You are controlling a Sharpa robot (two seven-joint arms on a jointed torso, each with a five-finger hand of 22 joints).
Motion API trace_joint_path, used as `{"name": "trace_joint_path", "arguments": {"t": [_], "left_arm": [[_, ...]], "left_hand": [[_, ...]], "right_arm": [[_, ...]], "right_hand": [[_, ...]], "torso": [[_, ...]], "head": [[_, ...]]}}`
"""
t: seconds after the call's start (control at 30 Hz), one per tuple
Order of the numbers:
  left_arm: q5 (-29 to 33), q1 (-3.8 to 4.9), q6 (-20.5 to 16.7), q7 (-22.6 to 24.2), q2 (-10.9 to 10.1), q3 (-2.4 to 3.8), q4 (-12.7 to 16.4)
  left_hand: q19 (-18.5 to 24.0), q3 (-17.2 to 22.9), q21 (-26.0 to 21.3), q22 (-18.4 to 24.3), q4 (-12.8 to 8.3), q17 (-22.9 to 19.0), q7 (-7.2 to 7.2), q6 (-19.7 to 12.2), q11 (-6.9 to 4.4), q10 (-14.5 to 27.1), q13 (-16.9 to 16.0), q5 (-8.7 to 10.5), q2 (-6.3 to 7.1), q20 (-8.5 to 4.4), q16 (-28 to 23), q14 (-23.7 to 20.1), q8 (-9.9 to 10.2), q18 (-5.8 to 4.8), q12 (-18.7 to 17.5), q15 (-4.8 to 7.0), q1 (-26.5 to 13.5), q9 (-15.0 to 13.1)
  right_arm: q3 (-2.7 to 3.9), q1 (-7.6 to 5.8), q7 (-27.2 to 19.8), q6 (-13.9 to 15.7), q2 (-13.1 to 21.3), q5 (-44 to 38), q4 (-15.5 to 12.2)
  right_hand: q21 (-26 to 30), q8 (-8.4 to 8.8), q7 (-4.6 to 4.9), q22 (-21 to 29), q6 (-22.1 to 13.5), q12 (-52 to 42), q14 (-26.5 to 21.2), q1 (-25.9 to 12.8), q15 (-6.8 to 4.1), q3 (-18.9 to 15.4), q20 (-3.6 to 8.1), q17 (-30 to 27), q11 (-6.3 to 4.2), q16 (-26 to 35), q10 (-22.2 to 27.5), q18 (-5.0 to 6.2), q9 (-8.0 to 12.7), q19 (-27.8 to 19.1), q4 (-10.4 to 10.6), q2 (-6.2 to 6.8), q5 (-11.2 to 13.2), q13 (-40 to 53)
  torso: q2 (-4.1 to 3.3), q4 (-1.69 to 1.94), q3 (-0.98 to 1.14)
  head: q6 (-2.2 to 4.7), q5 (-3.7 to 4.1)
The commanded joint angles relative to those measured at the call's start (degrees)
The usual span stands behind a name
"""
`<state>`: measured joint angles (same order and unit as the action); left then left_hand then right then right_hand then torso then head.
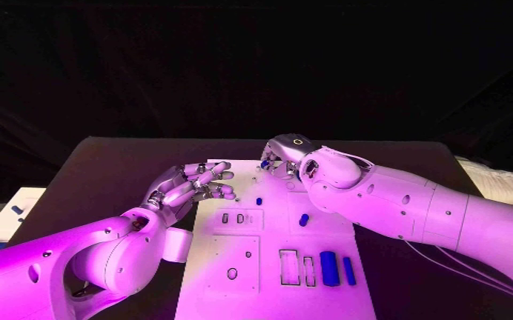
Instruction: Assemble the parts on the task board
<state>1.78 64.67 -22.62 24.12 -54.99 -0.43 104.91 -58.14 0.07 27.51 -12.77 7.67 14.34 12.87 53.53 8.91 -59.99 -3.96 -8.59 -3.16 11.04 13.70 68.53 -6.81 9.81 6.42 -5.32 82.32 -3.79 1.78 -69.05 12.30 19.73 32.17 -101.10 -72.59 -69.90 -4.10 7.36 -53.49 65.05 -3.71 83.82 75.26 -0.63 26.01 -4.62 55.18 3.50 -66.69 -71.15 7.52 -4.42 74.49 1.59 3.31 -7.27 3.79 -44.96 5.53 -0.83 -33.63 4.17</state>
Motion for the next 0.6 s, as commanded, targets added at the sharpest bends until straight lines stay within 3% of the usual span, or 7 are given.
{"name": "trace_joint_path", "arguments": {"t": [0.03,0.6], "left_arm": [[0.09,0.10,1.25,0.21,0.01,0.05,0.15],[0.10,0.16,1.25,-0.03,-0.18,0.05,-0.19]], "left_hand": [[-0.11,0.05,0.24,-0.05,-0.36,0.05,0.01,0.24,0.18,-0.28,0.09,0.19,-0.16,-0.10,-0.18,0.33,0.38,0.51,-0.38,0.18,0.60,0.05],[-0.11,0.05,0.24,-0.05,-0.36,0.05,0.01,0.24,0.18,-0.28,0.09,0.19,-0.16,-0.10,-0.18,0.33,0.38,0.51,-0.38,0.18,0.60,0.05]], "right_arm": [[-0.05,0.01,0.42,-1.48,-0.45,-0.93,0.21],[-0.19,0.07,0.57,-1.87,-1.78,-0.91,0.84]], "right_hand": [[-0.26,-0.03,0.19,-0.05,0.11,0.20,1.81,-0.24,-0.27,0.03,-0.17,0.18,0.38,-0.45,0.07,-1.14,-0.39,0.20,0.26,-0.08,0.17,-0.08],[-0.39,0.03,0.22,-0.24,0.08,0.20,1.82,-0.30,-0.26,-0.03,-0.21,0.44,0.41,-0.68,0.13,-1.16,-0.39,0.23,0.32,0.08,0.21,-0.08]], "torso": [[-0.04,-0.02,0.01],[-0.09,0.05,-0.07]], "head": [[-0.15,-0.11],[-0.32,-0.10]]}}
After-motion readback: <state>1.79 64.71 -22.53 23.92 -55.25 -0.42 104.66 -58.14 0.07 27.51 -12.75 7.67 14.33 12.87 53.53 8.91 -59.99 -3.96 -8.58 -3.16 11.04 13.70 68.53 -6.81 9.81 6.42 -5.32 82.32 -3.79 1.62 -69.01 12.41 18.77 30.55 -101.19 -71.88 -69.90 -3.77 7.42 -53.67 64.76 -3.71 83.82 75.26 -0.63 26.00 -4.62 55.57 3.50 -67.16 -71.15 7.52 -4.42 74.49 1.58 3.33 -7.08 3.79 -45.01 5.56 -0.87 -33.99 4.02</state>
